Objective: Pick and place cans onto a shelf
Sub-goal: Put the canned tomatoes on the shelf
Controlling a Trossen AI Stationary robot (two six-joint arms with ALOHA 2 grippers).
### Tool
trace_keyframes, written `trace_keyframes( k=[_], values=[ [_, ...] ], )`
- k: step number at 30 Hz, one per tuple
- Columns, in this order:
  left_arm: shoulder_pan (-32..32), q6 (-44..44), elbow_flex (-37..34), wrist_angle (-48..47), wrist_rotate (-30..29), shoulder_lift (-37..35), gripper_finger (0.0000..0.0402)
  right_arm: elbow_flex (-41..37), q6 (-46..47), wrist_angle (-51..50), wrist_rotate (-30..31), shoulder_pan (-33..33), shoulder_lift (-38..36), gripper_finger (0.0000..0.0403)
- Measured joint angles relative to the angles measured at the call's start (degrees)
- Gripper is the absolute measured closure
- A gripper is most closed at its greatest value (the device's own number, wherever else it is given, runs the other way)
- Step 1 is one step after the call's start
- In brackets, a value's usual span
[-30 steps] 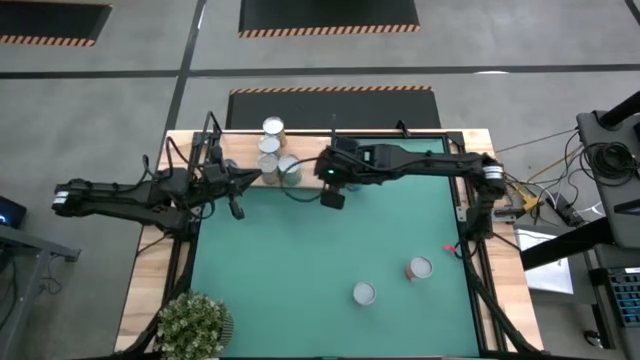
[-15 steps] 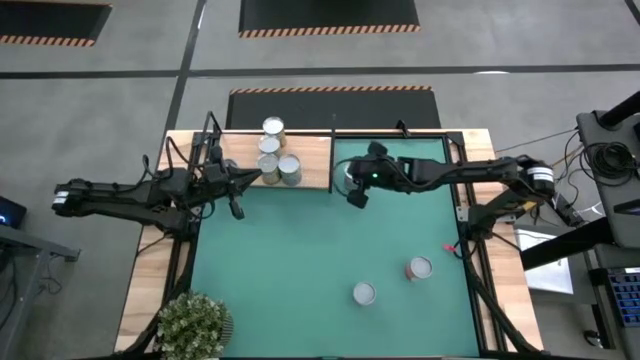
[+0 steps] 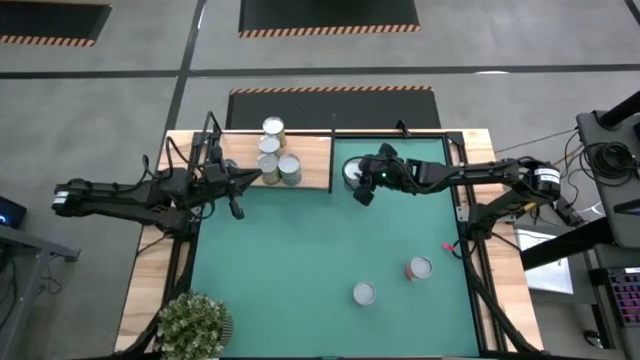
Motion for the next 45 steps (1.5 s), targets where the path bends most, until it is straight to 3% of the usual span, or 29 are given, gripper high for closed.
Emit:
trace_keyframes(
  k=[8, 14, 37, 45],
  values=[
    [0.0, 0.02, 0.0, -0.01, 0.0, 0.0, 0.0402, -0.32, -0.21, 0.15, -0.13, 0.0, 0.02, 0.0112],
    [0.0, 0.02, 0.0, -0.01, 0.0, 0.0, 0.0402, -2.65, -1.54, 1.11, -0.22, 0.0, 0.04, 0.0046],
    [0.0, 0.25, 0.0, 0.06, 0.0, 0.02, 0.0402, -16.16, 1.83, 24.15, -1.33, -2.36, 0.09, 0.0037],
    [0.0, 0.75, 0.0, 0.2, 0.0, 0.0, 0.0402, -16.68, 2.41, 25.45, -1.31, -2.36, 0.61, 0.0037]
  ],
)
